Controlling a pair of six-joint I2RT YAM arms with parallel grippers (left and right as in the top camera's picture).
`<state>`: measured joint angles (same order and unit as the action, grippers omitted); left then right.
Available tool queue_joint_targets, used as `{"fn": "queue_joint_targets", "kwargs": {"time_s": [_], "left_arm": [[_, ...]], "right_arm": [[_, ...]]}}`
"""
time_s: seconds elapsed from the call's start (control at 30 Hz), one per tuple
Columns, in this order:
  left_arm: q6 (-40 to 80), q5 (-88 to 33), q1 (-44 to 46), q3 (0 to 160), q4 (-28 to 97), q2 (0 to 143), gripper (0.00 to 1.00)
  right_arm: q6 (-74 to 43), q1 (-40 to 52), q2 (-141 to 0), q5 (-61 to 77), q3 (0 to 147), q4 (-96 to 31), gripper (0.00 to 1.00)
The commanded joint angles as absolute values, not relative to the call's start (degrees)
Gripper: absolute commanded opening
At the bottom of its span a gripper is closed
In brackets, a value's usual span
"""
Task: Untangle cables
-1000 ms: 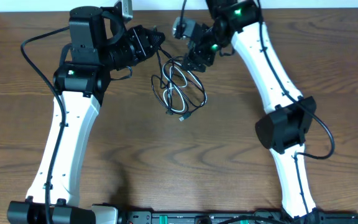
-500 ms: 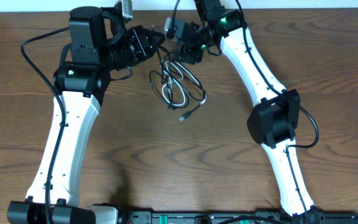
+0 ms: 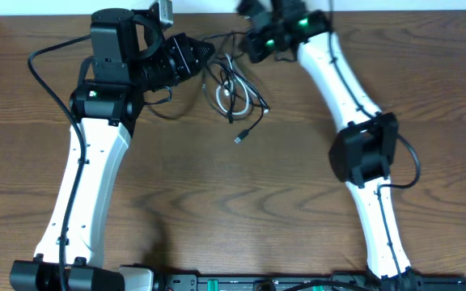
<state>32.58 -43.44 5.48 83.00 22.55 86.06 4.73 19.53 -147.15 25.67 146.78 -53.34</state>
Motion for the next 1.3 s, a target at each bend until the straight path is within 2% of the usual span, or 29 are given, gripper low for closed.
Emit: {"fn": "queue_joint_targets", "kwargs": {"time_s": [0.0, 0.23, 0.43, 0.6, 0.77, 0.9, 1.27], "left_arm": [[30.20, -42.17, 3.68, 84.47, 24.23, 84.97, 0.08], [24.01, -14.20, 1.67, 84.47, 36.86, 84.97, 0.07], [18.85, -6.63, 1.67, 84.47, 41.74, 84.97, 0.07], [17.58, -4.43, 1.67, 84.47, 43.29, 84.97, 0.08], [17.58, -6.68, 1.98, 84.44, 43.42, 85.38, 0.07], [17.58, -8.56, 3.01, 84.44, 43.24, 86.78, 0.08], [17.56, -10.98, 5.45, 84.44, 42.30, 88.42, 0.08]], "right_arm": [[-5.34, 12.53, -146.12, 19.35, 147.35, -57.06, 0.01], [-5.32, 4.58, -146.15, 12.93, 147.33, -68.66, 0.01], [-6.50, -1.74, -146.15, 11.66, 147.33, -72.51, 0.01], [-7.62, -7.05, -146.15, 10.24, 147.33, -75.35, 0.01], [1.58, -8.03, -146.15, 18.17, 147.33, -78.35, 0.01], [8.73, -5.69, -145.86, 23.94, 147.33, -80.51, 0.01], [16.45, 4.56, -135.94, 27.46, 147.35, -81.82, 0.01]]}}
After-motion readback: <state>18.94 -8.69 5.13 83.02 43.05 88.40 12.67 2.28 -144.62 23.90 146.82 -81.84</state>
